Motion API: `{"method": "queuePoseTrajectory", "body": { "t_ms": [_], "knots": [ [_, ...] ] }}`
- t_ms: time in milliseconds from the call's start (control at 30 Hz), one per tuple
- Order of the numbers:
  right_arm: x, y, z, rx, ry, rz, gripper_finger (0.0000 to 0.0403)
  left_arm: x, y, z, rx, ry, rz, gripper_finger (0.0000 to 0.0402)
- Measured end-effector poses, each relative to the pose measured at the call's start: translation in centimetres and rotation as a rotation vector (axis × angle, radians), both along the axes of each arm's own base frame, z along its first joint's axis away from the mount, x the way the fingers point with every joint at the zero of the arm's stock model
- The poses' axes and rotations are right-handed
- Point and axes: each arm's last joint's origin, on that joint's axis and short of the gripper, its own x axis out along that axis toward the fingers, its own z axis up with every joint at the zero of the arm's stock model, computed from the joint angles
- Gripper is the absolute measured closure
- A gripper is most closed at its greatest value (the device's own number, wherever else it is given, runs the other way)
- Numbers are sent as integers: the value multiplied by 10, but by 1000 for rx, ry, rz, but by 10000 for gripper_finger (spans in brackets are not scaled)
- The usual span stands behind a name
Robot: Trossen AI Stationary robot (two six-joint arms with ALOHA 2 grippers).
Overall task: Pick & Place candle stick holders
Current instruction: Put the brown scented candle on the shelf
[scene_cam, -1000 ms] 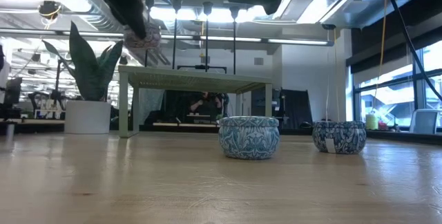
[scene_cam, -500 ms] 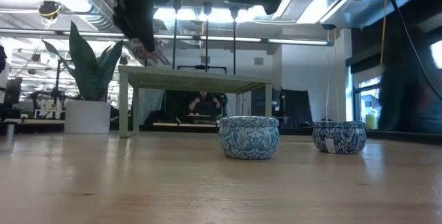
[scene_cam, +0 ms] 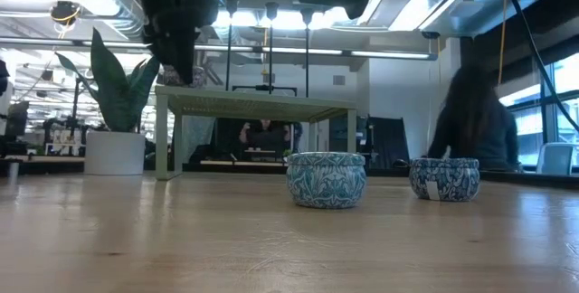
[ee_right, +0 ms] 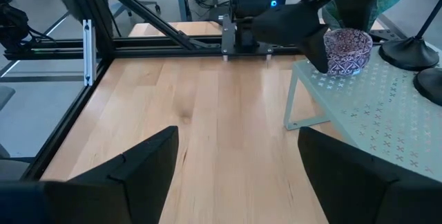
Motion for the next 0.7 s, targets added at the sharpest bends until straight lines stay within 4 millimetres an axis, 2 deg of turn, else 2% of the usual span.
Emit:
{"method": "queuePoseTrajectory", "body": {
  "t_ms": [367,700],
  "knots": [
    [0,0,0,0,0,0,100,1,0,0,4,11,-44,72],
    [0,0,0,0,0,0,100,1,1,0,61,28,-49,71]
  ]
}}
